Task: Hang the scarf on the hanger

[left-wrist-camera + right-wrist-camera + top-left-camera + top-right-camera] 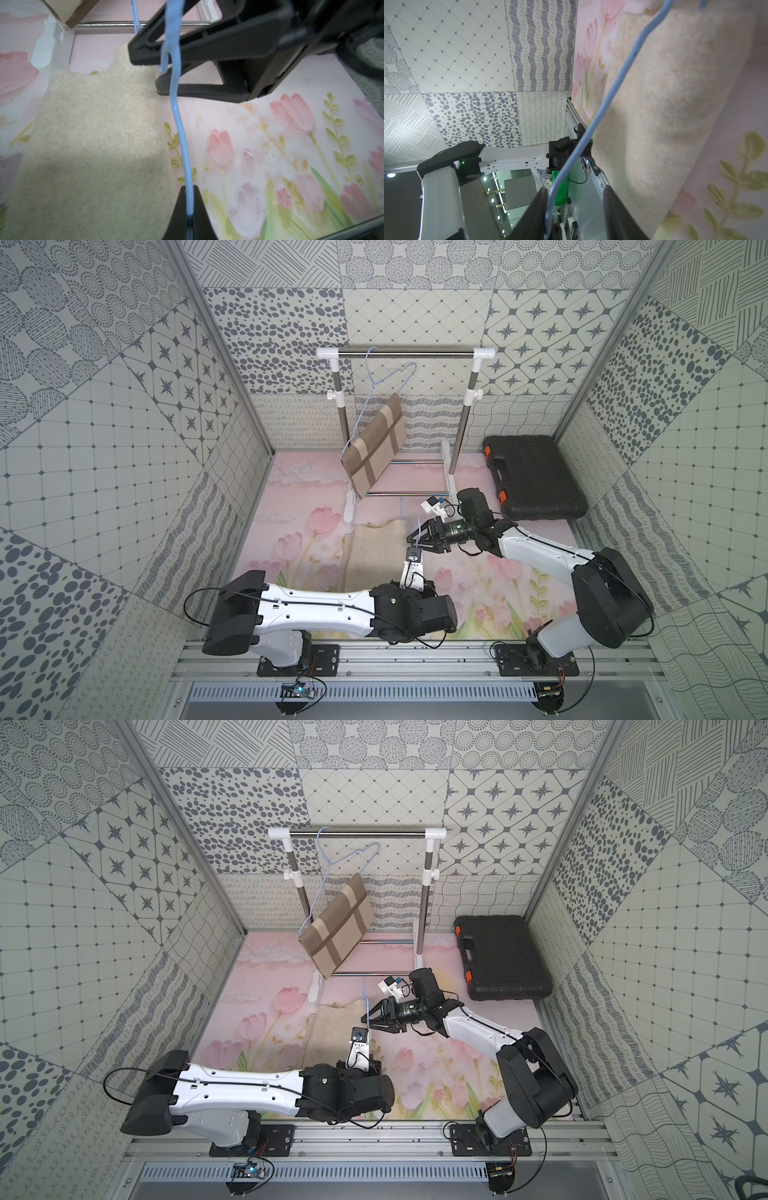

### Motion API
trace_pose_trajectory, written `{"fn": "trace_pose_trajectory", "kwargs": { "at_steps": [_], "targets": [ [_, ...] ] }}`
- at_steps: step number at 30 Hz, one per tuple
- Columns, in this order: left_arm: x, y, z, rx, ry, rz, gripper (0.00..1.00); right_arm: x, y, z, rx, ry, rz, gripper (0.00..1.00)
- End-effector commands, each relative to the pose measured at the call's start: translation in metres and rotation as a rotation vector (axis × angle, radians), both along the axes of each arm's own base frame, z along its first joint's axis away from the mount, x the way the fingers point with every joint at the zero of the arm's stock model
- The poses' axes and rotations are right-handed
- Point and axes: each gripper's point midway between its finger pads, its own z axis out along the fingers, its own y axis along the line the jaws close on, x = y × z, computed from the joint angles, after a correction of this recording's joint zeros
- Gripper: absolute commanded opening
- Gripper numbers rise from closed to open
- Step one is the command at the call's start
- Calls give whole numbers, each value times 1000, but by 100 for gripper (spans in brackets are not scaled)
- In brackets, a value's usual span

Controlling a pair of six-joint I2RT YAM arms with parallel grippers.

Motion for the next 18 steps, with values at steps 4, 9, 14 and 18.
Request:
{"fn": "trace_pose_trajectory", "kwargs": {
  "at_steps": [4, 9, 14, 18],
  "targets": [
    [3, 46, 70, 33, -112, 91, 0, 6, -7, 43, 28, -123, -28, 97],
    [2, 62, 111, 55, -148, 81, 0, 5, -27, 83, 45, -204, -66, 97],
    [4, 64, 147, 63, -186, 41, 0, 3, -50, 110, 18, -260, -117, 97],
    [5, 66, 169, 58, -185, 13, 0, 2, -60, 112, 10, -265, -136, 97]
  ]
}}
